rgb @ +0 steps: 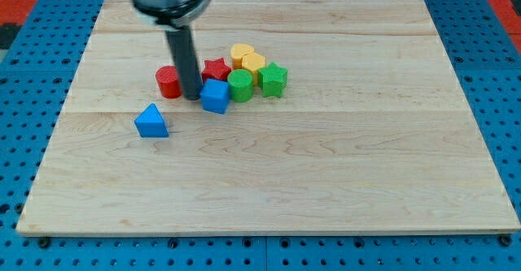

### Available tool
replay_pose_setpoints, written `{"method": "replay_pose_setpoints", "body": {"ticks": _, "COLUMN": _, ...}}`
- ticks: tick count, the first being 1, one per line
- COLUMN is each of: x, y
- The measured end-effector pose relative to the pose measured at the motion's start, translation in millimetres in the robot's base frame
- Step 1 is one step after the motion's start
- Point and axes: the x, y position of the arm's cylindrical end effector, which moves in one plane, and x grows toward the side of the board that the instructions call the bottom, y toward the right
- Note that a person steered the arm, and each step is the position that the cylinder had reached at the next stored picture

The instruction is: Drag the triangle into the group of blocks

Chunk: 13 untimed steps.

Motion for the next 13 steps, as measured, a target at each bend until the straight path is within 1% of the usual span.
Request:
{"method": "replay_pose_setpoints", "body": {"ticks": 1, "x": -2.3, "y": -49.8}}
{"method": "replay_pose_setpoints", "body": {"ticks": 2, "x": -0.3, "y": -122.2}}
{"method": "replay_pose_setpoints", "body": {"ticks": 3, "x": 54.6, "y": -145.9}}
{"method": "replay_pose_setpoints", "body": {"ticks": 4, "x": 64.4, "y": -98.1}}
{"method": "replay_pose_setpoints", "body": {"ticks": 5, "x": 17.2, "y": -38.0}}
{"method": "replay_pose_setpoints", "body": {"ticks": 6, "x": 37.1, "y": -40.4}}
{"method": "replay_pose_setpoints", "body": {"ticks": 7, "x": 77.1, "y": -94.9}}
{"method": "replay_pose_setpoints", "body": {"ticks": 8, "x": 121.1, "y": -129.7}}
{"method": "replay_pose_setpoints", "body": {"ticks": 9, "x": 158.1, "y": -177.0}}
{"method": "replay_pose_setpoints", "body": {"ticks": 10, "x": 153.4, "y": -140.6}}
{"method": "replay_pose_setpoints", "body": {"ticks": 11, "x": 116.6, "y": -112.8}}
{"method": "replay_pose_setpoints", "body": {"ticks": 12, "x": 109.5, "y": -95.9}}
{"method": "replay_pose_setpoints", "body": {"ticks": 13, "x": 144.6, "y": -147.9}}
